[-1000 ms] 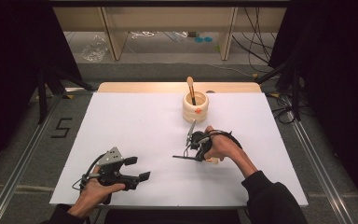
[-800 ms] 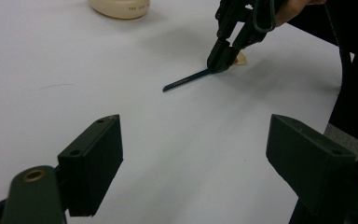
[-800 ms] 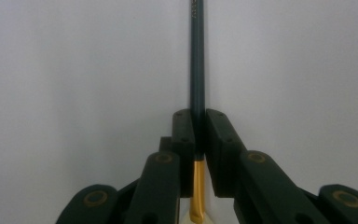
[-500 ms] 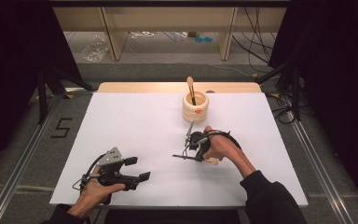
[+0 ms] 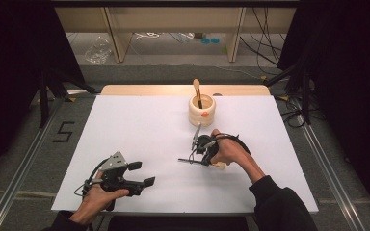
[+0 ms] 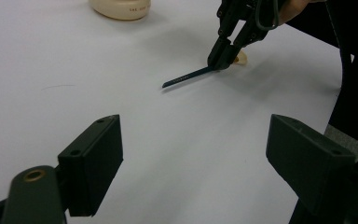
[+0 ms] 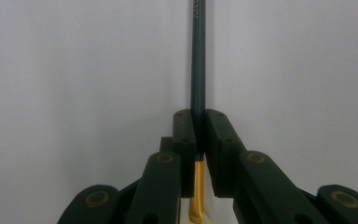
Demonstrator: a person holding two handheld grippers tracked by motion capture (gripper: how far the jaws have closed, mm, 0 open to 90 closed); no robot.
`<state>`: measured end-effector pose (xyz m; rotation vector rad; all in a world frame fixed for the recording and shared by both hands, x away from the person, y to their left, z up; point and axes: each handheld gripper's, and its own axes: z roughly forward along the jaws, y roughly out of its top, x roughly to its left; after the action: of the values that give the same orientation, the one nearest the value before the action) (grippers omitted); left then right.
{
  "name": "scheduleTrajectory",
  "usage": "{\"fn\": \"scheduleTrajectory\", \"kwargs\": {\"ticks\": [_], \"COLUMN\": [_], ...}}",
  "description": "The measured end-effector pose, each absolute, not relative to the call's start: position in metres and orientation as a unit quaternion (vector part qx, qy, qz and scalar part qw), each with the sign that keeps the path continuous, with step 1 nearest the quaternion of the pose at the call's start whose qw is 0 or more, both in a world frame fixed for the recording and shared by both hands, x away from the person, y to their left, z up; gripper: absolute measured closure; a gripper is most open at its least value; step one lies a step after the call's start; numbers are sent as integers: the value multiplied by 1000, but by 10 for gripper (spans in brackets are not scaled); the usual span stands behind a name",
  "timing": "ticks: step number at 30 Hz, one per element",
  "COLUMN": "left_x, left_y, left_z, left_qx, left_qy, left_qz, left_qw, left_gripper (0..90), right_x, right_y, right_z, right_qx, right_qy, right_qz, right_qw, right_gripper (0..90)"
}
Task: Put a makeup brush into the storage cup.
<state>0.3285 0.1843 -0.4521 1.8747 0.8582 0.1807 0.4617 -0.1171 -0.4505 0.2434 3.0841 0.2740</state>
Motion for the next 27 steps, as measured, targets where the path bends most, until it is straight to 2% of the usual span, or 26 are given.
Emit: {"fn": "scheduleTrajectory", "kwargs": {"ticks": [2, 20, 27], "left_x": [329, 332, 345], "left_y": [184, 187, 190], "left_z": [-452, -454, -456], "left_qx": [779, 783, 785], "left_qy": [356, 357, 358], "left_qz": [75, 78, 73], "left_qw": [511, 503, 500], "left_gripper": [186, 186, 195], "right_x": [458, 448, 441], "right_y": [-116, -122, -123], "right_z": [-448, -413, -399], "right_qx": [101, 74, 49], "right_qy": [990, 985, 984], "right_qz": [97, 148, 158], "right_qw": [12, 43, 62], "right_gripper": [831, 831, 831]}}
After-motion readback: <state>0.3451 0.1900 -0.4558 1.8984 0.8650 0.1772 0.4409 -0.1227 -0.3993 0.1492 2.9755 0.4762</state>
